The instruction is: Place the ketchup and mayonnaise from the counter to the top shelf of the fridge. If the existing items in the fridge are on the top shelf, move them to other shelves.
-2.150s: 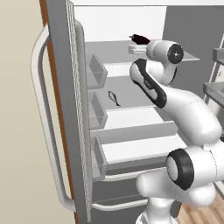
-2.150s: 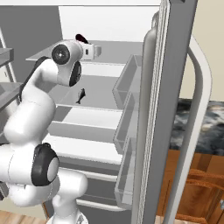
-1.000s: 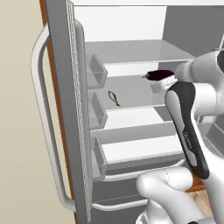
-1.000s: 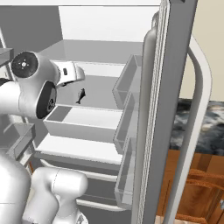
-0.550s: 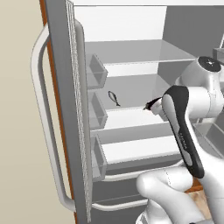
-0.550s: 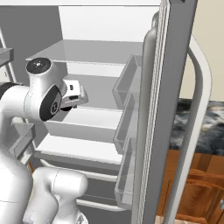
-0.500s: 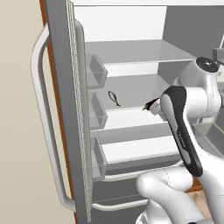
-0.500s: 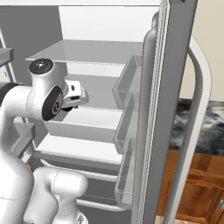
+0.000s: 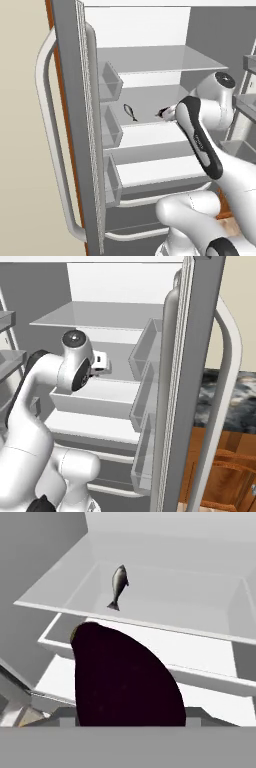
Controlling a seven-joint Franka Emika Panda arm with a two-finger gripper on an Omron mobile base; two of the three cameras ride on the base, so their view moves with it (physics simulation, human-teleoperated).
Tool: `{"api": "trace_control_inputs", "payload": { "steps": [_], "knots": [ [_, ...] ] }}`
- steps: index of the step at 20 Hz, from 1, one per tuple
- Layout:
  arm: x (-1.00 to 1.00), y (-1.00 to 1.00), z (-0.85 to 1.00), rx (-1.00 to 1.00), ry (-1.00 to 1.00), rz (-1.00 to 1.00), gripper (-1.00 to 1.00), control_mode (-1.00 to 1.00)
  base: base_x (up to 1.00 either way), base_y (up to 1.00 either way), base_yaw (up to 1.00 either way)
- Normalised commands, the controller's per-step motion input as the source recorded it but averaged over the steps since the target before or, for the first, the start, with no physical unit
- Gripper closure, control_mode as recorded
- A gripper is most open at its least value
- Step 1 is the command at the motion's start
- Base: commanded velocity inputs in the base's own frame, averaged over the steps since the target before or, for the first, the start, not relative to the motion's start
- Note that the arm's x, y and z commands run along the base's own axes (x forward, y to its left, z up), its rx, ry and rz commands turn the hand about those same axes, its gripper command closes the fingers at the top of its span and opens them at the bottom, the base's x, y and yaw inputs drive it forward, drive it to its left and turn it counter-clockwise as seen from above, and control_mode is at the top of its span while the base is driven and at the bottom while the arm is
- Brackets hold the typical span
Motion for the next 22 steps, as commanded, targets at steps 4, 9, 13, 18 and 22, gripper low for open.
{"api": "trace_control_inputs", "payload": {
  "steps": [4, 9, 13, 18, 22],
  "knots": [
    [0.86, 0.0, -0.11, 0.08, -0.02, -0.01, 1.0, -1.0, 0.0, 0.0, 0.0],
    [0.75, 0.0, -0.11, 0.0, 0.0, 0.0, 1.0, -1.0, 0.0, 0.0, 0.0],
    [0.6, 0.0, -0.41, 0.0, 0.0, 0.0, 1.0, -1.0, 0.0, 0.0, 0.0],
    [0.55, 0.0, -0.72, 0.05, 0.0, 0.0, 1.0, -1.0, 0.0, 0.0, 0.0],
    [0.6, 0.02, -0.4, 0.06, -0.06, 0.0, 1.0, -1.0, 0.0, 0.0, 0.0]
  ]
}}
